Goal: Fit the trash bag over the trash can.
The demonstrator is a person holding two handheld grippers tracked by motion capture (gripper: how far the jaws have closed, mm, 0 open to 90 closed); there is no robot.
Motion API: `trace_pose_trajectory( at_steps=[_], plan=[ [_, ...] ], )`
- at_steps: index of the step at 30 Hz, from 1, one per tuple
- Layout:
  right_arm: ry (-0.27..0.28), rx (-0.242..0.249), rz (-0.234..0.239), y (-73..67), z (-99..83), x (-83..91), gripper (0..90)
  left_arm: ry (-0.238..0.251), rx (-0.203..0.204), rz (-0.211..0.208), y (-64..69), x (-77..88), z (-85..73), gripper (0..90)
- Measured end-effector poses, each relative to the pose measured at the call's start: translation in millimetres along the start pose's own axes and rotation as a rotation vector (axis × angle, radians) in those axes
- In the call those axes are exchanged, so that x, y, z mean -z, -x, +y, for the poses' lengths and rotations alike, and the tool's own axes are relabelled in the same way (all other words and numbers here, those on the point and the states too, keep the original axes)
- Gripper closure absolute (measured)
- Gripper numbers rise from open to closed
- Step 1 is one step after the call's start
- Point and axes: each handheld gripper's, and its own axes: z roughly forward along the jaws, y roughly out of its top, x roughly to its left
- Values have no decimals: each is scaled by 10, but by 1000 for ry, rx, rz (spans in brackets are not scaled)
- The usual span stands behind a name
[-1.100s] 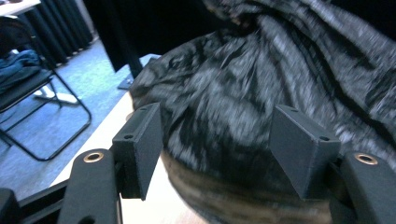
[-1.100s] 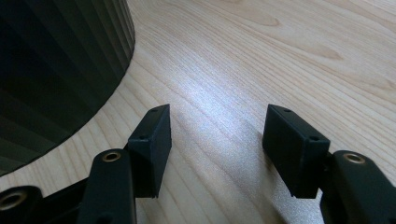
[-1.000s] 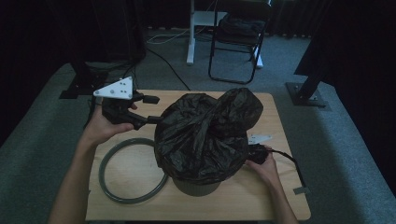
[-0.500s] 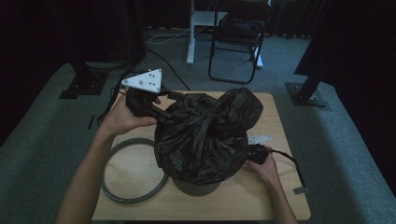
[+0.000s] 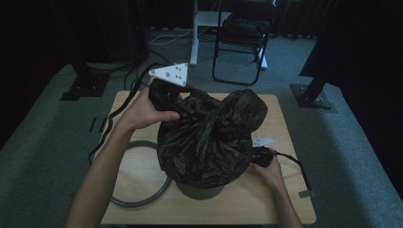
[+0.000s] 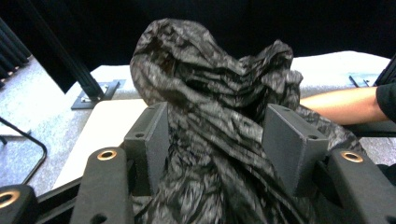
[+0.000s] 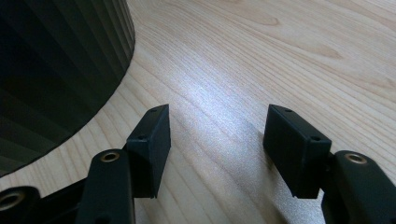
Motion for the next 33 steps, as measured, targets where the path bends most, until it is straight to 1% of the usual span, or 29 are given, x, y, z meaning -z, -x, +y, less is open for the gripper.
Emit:
trace_pose_trajectory(
  at_steps=[7,10,13,16,20,23,24,30,33],
  plan=[
    [1,-2,0,-2,-2,2,408,-3,-21,-29,7,-161,136,424],
    [0,-4,0,-5,-3,4,407,-30,-24,-27,5,-244,153,428],
    [1,-5,1,-6,-5,6,407,-75,-31,-20,-1,-331,130,428],
    [1,-6,1,-10,-8,9,406,-147,-53,-3,23,-424,98,428],
    [2,-6,2,-12,-11,11,406,-229,-66,13,40,-527,39,427],
    [2,-7,1,-13,-12,13,406,-262,-63,14,34,-568,-11,428],
    [2,-7,1,-13,-12,13,406,-262,-63,14,34,-568,-11,428],
    [2,-9,3,-10,-14,14,407,-385,-96,41,64,-692,-68,428],
    [2,-9,3,-10,-13,14,406,-429,-110,46,82,-753,-93,429]
  ],
)
